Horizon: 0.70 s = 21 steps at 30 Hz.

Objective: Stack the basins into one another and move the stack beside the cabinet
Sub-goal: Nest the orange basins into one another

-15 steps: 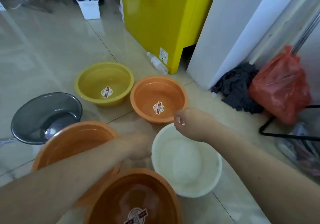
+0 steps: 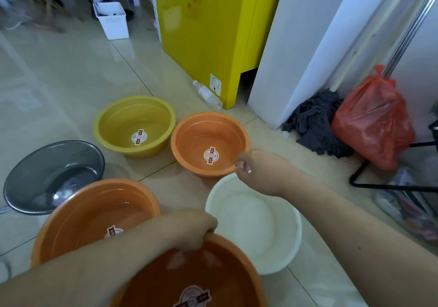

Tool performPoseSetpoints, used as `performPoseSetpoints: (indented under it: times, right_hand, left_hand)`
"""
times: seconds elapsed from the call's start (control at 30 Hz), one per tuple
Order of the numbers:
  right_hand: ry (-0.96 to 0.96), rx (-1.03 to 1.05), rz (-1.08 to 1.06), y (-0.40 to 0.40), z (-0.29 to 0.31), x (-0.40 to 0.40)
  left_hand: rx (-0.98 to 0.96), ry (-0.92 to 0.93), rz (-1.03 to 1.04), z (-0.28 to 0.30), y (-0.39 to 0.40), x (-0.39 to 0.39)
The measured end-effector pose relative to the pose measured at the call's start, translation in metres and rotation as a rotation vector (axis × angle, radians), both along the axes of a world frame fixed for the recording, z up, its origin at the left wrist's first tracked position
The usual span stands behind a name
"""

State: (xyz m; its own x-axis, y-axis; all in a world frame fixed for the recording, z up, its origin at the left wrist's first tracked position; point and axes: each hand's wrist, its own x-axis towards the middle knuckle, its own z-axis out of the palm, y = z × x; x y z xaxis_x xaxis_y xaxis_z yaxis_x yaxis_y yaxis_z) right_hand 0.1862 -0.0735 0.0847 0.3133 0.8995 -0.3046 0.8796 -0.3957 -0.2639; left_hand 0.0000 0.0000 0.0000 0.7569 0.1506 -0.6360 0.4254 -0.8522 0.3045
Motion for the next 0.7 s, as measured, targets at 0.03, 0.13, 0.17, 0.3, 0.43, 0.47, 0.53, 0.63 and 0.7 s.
performPoseSetpoints:
  times: [0.03,0.13,0.17,0.3,0.43,0.47,0.53,0.63,0.7]
  right_hand:
    - [0.000,0.012,-0.013,0.000,0.004,0.002]
    - [-0.046,0.099,-0.039,0.000,0.021,0.007]
    - [-0.048,0.138,-0.044,0.000,0.025,0.008]
    - [-0.088,0.222,-0.028,-0.004,0.033,0.008]
    - [-0.120,0.188,0.053,-0.006,0.028,0.001]
    - [-0.122,0.165,0.068,-0.006,0.026,-0.001]
    - [-0.139,0.132,0.091,-0.005,0.019,-0.003]
    - [-0.172,0.125,0.136,-0.002,0.010,-0.008]
    - [-0.176,0.115,0.179,0.002,0.004,-0.015]
  left_hand:
    - [-0.019,-0.050,0.021,0.008,0.009,0.007]
    - [-0.126,-0.235,0.127,0.033,0.043,0.027]
    - [-0.170,-0.268,0.190,0.033,0.053,0.030]
    - [-0.275,-0.403,0.493,0.020,0.057,0.043]
    - [-0.197,-0.487,0.769,-0.010,0.047,0.053]
    - [-0.156,-0.500,0.801,-0.016,0.045,0.054]
    - [-0.156,-0.520,0.873,-0.029,0.043,0.054]
    - [-0.320,-0.536,0.925,-0.039,0.041,0.050]
    - [-0.477,-0.488,0.911,-0.045,0.043,0.046]
